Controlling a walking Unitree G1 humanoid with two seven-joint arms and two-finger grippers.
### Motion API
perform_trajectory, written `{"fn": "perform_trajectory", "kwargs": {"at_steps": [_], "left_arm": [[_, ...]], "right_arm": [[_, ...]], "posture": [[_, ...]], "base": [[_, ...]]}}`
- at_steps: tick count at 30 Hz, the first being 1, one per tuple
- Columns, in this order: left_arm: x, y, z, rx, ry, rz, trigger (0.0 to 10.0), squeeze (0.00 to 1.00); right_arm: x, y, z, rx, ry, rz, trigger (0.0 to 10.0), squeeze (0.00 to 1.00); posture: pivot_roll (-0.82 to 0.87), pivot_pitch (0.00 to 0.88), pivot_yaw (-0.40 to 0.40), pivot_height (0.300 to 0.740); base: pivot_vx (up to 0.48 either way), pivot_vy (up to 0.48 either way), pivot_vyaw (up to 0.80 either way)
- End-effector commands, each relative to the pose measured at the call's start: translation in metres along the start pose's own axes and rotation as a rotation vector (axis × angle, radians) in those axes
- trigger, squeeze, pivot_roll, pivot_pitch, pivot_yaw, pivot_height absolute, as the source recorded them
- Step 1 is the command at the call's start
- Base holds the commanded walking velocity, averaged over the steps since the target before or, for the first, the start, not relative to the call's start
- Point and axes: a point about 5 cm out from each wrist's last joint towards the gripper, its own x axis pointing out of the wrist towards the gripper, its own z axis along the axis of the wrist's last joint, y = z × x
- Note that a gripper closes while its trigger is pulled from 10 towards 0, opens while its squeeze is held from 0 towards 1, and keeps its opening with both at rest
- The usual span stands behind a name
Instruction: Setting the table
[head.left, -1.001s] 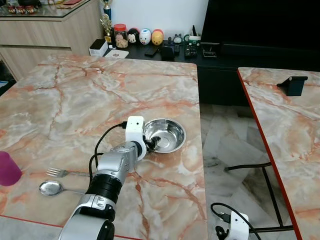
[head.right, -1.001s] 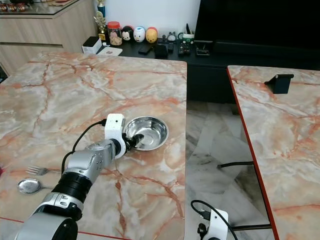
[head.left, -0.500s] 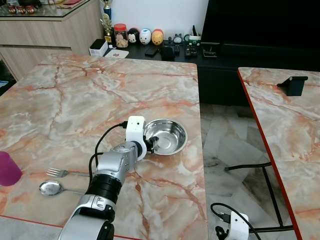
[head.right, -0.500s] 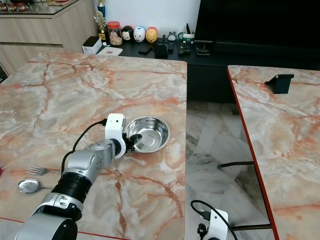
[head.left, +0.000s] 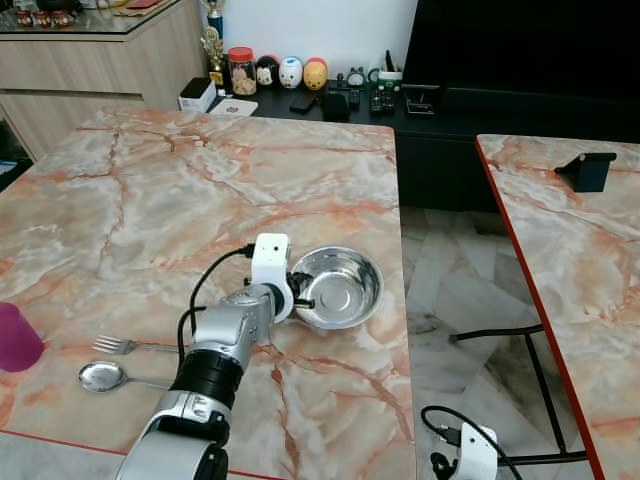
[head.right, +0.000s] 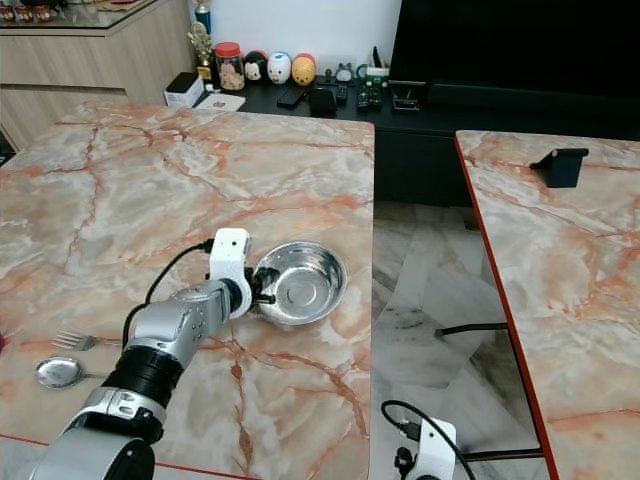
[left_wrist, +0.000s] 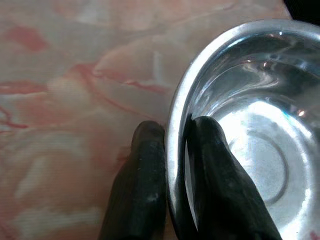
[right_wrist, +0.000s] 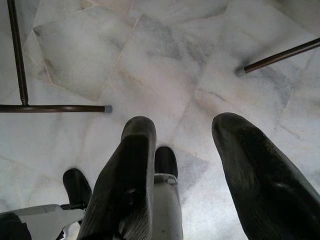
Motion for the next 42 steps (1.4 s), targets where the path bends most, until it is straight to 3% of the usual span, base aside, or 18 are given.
{"fn": "perform_trajectory", "kwargs": {"at_steps": [1, 13, 20, 21, 22, 23, 28, 34, 37, 38, 39, 42], "left_arm": [[-0.001, 0.004, -0.008, 0.002, 0.029, 0.026, 0.0, 0.00], [-0.005, 0.006, -0.009, -0.026, -0.022, 0.023, 0.0, 0.00], [-0.017, 0.004, 0.006, -0.168, -0.237, -0.074, 0.0, 0.00], [-0.021, 0.003, 0.010, -0.197, -0.289, -0.111, 2.4, 0.00], [-0.024, 0.002, 0.013, -0.216, -0.321, -0.133, 2.4, 0.00], [-0.030, 0.003, 0.013, -0.238, -0.357, -0.166, 10.0, 0.00], [-0.036, 0.005, 0.009, -0.250, -0.387, -0.184, 10.0, 0.00], [-0.049, 0.013, 0.012, -0.280, -0.498, -0.164, 10.0, 0.00], [-0.056, 0.016, 0.013, -0.156, -0.556, -0.111, 10.0, 0.00], [-0.056, 0.016, 0.013, -0.156, -0.556, -0.111, 10.0, 0.00], [-0.059, 0.017, 0.012, -0.055, -0.568, -0.070, 10.0, 0.00], [-0.061, 0.021, 0.012, 0.010, -0.599, -0.008, 10.0, 0.00]], "right_arm": [[0.000, 0.000, -0.003, -0.001, 0.013, 0.000, 10.0, 0.00], [0.000, -0.001, -0.003, -0.004, 0.013, -0.001, 10.0, 0.00], [0.000, -0.002, -0.002, -0.007, 0.011, -0.007, 10.0, 0.00], [0.000, -0.002, -0.002, -0.007, 0.010, -0.009, 10.0, 0.00], [0.000, -0.002, -0.002, -0.008, 0.009, -0.011, 10.0, 0.00], [0.000, -0.003, -0.002, -0.009, 0.008, -0.014, 10.0, 0.00], [0.000, -0.004, -0.001, -0.013, 0.006, -0.016, 10.0, 0.00], [0.000, -0.005, 0.000, -0.014, -0.002, -0.025, 10.0, 0.00], [0.000, -0.006, 0.000, -0.012, -0.006, -0.030, 10.0, 0.00], [0.000, -0.006, 0.000, -0.012, -0.006, -0.030, 10.0, 0.00], [0.000, -0.006, 0.000, -0.012, -0.007, -0.032, 10.0, 0.00], [0.000, -0.007, 0.001, -0.013, -0.010, -0.034, 10.0, 0.00]], "posture": [[0.08, 0.000, -0.016, 0.740], [0.08, 0.000, -0.018, 0.740], [0.08, 0.000, -0.023, 0.740], [0.08, 0.000, -0.023, 0.740], [0.08, 0.000, -0.024, 0.740], [0.08, 0.000, -0.026, 0.740], [0.08, 0.000, -0.030, 0.740], [0.07, 0.000, -0.034, 0.740], [0.07, 0.000, -0.036, 0.740], [0.07, 0.000, -0.036, 0.740], [0.07, 0.000, -0.039, 0.740], [0.07, 0.000, -0.040, 0.740]], "base": [[0.000, 0.000, 0.00], [0.000, 0.000, 0.00], [0.000, 0.000, 0.00], [0.000, 0.000, 0.00], [0.000, 0.000, 0.00], [0.000, 0.000, 0.00], [0.000, 0.000, 0.00], [0.000, 0.000, 0.00], [0.000, 0.000, 0.00], [0.000, 0.000, 0.00], [0.000, 0.000, 0.00], [0.000, 0.000, 0.00]]}}
